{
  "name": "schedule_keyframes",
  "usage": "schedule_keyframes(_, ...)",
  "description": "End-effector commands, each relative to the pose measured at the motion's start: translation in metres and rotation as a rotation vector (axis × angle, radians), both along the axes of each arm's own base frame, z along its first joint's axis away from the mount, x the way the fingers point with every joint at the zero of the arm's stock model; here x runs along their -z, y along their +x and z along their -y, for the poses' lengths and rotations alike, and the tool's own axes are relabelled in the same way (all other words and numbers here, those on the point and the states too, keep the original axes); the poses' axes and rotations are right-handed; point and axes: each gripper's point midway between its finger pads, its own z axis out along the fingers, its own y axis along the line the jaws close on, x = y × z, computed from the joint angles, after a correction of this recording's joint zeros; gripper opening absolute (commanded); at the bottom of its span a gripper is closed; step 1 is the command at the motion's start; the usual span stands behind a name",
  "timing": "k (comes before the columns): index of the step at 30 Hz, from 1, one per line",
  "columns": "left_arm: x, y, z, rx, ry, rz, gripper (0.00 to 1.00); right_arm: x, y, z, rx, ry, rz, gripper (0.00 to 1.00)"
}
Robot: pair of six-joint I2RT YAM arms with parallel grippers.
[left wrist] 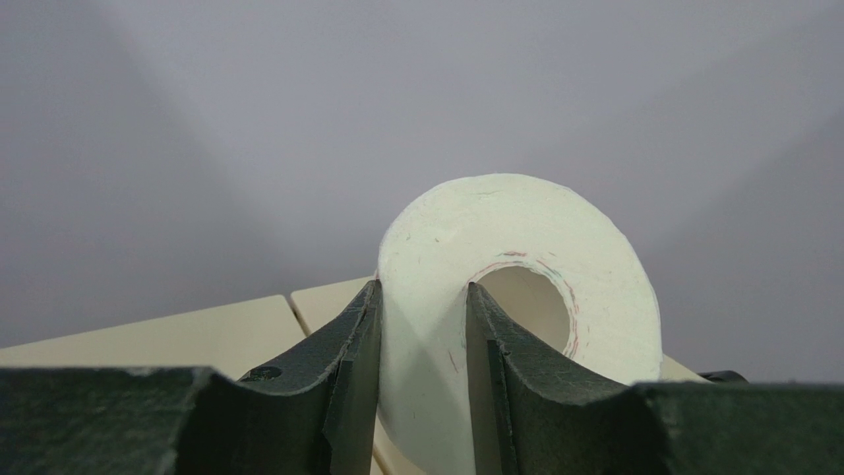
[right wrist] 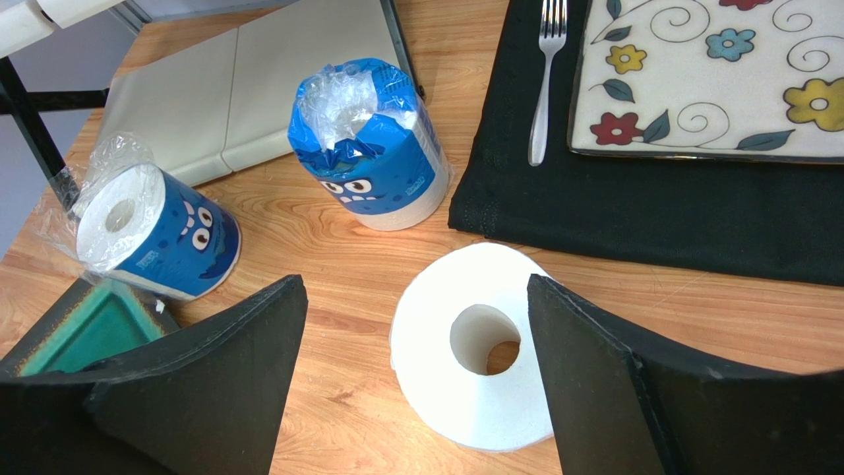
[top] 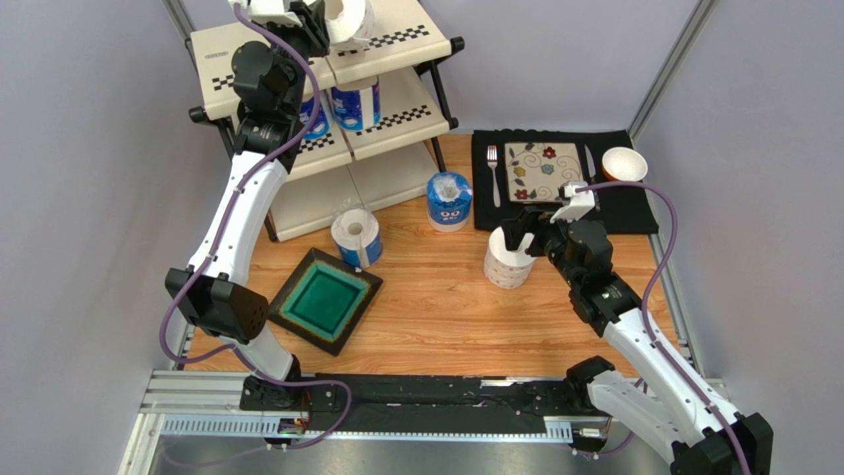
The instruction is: Place and organize the paper towels onto the shelf
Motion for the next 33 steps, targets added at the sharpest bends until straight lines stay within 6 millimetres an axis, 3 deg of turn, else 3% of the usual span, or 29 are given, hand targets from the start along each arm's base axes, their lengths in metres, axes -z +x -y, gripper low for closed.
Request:
schedule_keyframes(1, -0.055, -0.027, -0.009, 0.045, -0.094, 0.155, 0.23, -0.009, 0.004, -0.004, -0.012, 0.025, 0.042, 0.86)
schedule_keyframes(13, -0.074, -0.050, -0.016, 0.048, -0.123, 0.175, 0.23, -0.006, 0.003, -0.007, -0.027, 0.030, 0.035, 0.86)
schedule_keyframes(33, -0.072, -0.046, -0.028, -0.013, -0.157, 0.102, 0.25, -0.001, 0.005, -0.010, -0.035, 0.028, 0.017, 0.86)
